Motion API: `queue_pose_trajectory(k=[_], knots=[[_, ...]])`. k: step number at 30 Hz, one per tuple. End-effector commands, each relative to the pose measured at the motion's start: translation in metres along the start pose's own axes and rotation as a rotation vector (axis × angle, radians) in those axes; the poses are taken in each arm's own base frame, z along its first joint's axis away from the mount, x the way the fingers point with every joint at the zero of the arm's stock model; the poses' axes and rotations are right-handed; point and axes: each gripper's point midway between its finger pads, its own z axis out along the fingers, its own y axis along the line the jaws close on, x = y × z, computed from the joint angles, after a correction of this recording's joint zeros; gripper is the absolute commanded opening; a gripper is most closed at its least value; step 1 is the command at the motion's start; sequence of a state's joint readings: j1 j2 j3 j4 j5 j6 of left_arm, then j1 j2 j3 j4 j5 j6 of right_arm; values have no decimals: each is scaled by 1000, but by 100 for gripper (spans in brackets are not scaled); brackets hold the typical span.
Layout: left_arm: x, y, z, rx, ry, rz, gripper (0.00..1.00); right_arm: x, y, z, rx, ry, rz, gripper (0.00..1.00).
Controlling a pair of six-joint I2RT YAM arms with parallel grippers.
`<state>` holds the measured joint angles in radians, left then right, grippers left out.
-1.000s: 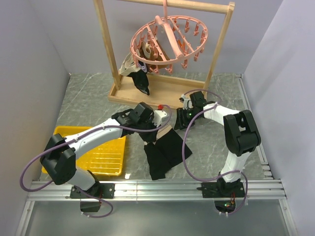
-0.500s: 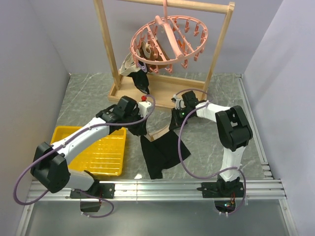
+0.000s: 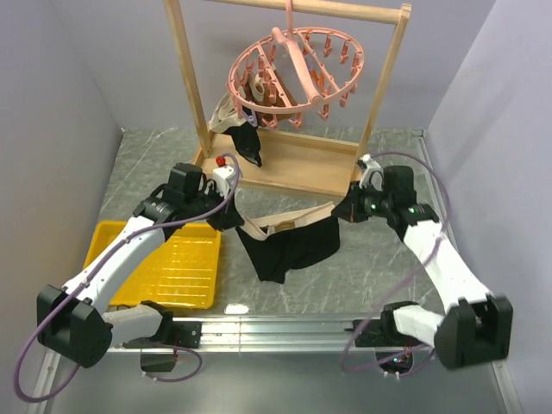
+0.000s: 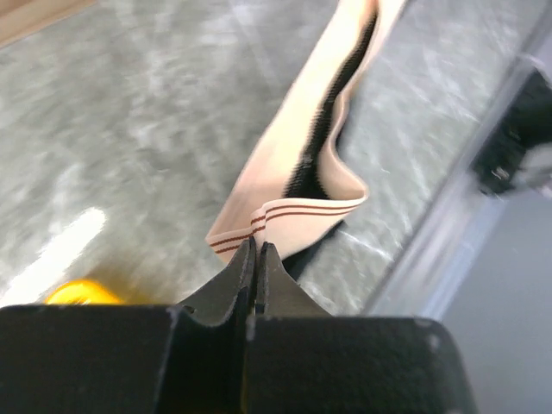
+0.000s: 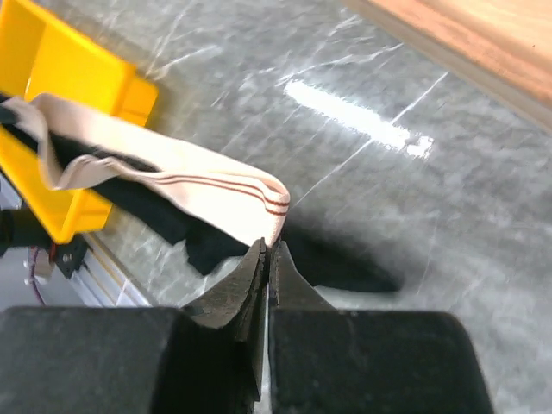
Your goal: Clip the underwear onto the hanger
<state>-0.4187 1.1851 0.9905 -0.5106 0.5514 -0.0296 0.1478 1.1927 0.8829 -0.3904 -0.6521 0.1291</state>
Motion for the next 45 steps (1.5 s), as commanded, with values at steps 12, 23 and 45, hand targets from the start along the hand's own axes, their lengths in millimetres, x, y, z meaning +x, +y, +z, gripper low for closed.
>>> queue_pose_trajectory(k=[12, 23, 45], knots=[[12, -99, -68, 404, -143, 253, 7, 12, 66, -120, 72, -260, -109, 0], [12, -61, -23, 279, -68, -12, 16, 52, 19, -82, 190, -128, 263, 0], [36, 51, 119, 84, 133, -222, 32, 59, -124, 13, 460, 83, 297, 25]])
